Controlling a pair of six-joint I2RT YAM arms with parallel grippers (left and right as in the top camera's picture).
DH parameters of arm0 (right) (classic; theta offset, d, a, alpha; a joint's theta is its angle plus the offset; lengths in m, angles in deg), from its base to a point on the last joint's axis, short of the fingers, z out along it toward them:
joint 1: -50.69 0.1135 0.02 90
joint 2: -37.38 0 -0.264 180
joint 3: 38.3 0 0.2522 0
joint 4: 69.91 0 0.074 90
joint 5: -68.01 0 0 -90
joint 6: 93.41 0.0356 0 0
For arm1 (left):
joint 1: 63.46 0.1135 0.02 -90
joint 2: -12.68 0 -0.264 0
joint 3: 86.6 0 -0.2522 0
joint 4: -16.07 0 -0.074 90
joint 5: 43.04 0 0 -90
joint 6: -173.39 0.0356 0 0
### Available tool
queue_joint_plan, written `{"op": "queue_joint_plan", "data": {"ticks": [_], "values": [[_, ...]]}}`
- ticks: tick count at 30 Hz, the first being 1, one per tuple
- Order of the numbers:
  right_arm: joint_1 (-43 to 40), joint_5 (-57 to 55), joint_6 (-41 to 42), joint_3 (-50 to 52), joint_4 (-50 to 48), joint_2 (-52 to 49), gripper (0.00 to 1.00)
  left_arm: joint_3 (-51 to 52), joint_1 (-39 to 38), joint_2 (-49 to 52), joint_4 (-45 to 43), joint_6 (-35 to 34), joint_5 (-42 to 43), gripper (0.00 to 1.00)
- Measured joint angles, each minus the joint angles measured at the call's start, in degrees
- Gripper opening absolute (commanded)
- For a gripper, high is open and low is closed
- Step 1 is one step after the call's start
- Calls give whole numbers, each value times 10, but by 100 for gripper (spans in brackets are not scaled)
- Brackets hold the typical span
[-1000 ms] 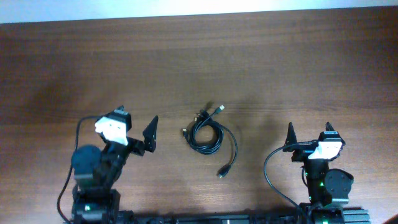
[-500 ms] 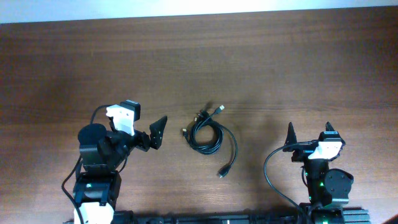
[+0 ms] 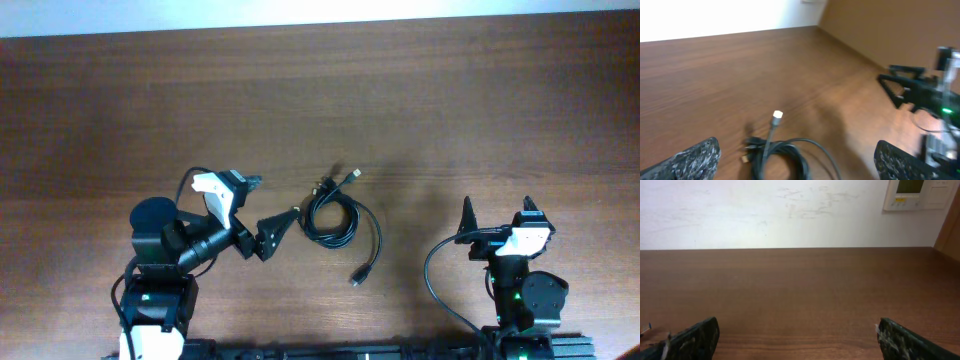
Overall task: Untangle cables
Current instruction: 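Move the left gripper forward over the black cable bundle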
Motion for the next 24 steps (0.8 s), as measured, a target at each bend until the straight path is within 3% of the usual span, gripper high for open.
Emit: {"op": "queue_joint_plan", "data": {"ticks": [4,9,14,24], "values": [[0,0,0,0,0,0,99,0,0,0,0,-8,32,99],[0,0,0,0,0,0,99,0,-7,0,-47,-90,8,99],[0,0,0,0,0,0,99,-2,-54,1,-74,-152,-49,94],[0,0,0,0,0,0,99,-65,-151,94,-25,-176,-161,88]]}}
